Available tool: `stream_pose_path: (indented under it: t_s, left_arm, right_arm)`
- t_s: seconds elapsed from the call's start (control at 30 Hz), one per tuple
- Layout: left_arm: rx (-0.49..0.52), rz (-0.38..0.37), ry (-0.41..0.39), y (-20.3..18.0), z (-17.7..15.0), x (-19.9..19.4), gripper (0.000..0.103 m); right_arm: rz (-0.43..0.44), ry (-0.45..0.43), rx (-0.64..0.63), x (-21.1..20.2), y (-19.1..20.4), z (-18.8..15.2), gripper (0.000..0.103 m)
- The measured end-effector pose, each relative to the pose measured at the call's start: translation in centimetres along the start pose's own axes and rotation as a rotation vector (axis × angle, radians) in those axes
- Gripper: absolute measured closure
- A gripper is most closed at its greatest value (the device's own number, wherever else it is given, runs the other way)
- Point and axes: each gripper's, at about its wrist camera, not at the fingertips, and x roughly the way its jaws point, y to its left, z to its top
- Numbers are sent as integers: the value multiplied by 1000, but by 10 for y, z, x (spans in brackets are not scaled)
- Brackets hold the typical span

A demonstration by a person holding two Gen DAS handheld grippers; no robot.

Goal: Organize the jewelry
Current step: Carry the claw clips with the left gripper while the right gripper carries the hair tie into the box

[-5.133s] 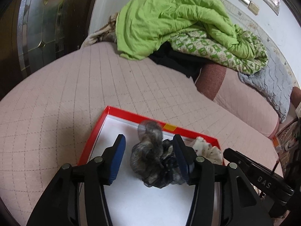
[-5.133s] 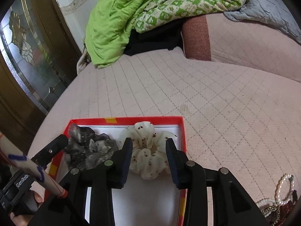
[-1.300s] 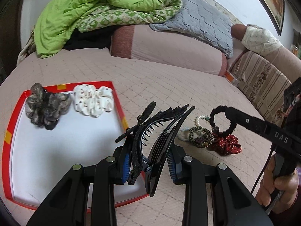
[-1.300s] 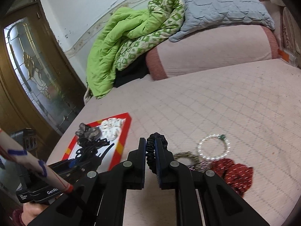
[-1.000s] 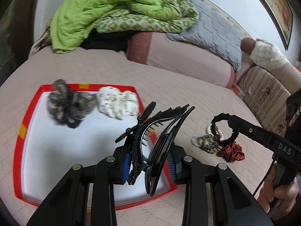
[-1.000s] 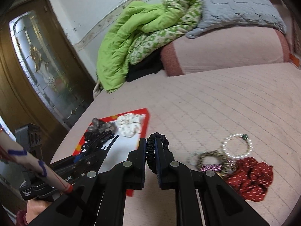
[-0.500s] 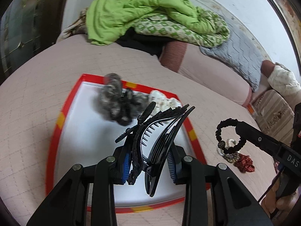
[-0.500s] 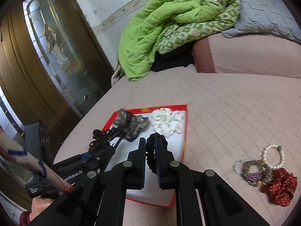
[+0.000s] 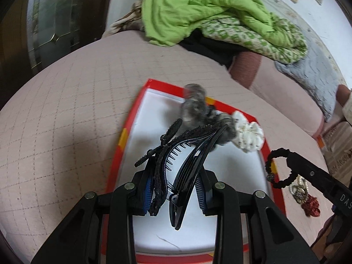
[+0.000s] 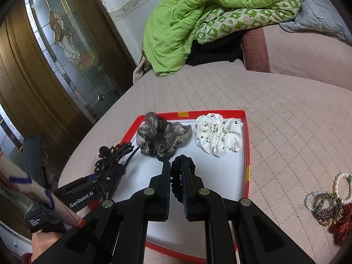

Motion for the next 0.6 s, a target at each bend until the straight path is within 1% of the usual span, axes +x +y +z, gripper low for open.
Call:
stream_pose_path:
  t_s: [0.07,0.2,0.33,0.6]
  left_arm:
    - [-12,10,14,4,2,6,71]
    - [-32,53,32,12,6,14,71]
    - [-63,74,48,21,10,23,71]
    - [-80,73,51,22,13,28,71]
  right_arm:
    - [-5,6,-6,7,1,3,93]
    - [-8,27,-7,21,4,7,93]
    - [-28,42,-19,34,7,11,93]
    - [-69,59,-19,52,4,18,93]
